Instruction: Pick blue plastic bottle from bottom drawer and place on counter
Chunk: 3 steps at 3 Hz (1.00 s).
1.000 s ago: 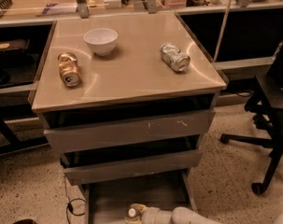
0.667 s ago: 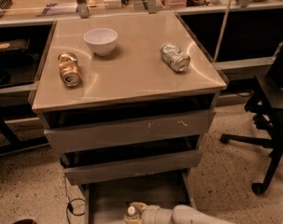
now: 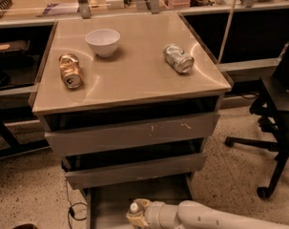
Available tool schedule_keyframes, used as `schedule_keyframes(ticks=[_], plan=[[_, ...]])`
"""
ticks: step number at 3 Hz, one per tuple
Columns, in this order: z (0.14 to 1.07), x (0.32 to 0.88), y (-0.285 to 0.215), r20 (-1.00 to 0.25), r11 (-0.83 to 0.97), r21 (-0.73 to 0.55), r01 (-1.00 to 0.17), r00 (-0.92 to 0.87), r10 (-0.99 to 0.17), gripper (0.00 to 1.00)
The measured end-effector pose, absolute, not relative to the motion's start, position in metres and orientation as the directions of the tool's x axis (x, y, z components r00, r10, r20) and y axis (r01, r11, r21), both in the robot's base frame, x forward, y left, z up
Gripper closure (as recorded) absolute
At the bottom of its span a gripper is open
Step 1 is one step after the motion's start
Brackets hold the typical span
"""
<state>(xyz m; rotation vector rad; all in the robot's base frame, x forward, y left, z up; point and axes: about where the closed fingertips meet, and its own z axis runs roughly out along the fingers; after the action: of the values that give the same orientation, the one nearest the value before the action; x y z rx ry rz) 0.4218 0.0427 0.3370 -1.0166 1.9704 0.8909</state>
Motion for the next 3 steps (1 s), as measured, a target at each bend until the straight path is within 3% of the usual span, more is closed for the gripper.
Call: schedule_keyframes(ticks=[1, 3], plan=[[0.386, 0.44, 0.04, -0.841, 0.44, 0.186, -0.878, -0.374, -0.392, 1.0], [0.412, 0.443, 0.04, -0.86, 0.437, 0.183, -0.881, -0.359, -0.364, 1.0]])
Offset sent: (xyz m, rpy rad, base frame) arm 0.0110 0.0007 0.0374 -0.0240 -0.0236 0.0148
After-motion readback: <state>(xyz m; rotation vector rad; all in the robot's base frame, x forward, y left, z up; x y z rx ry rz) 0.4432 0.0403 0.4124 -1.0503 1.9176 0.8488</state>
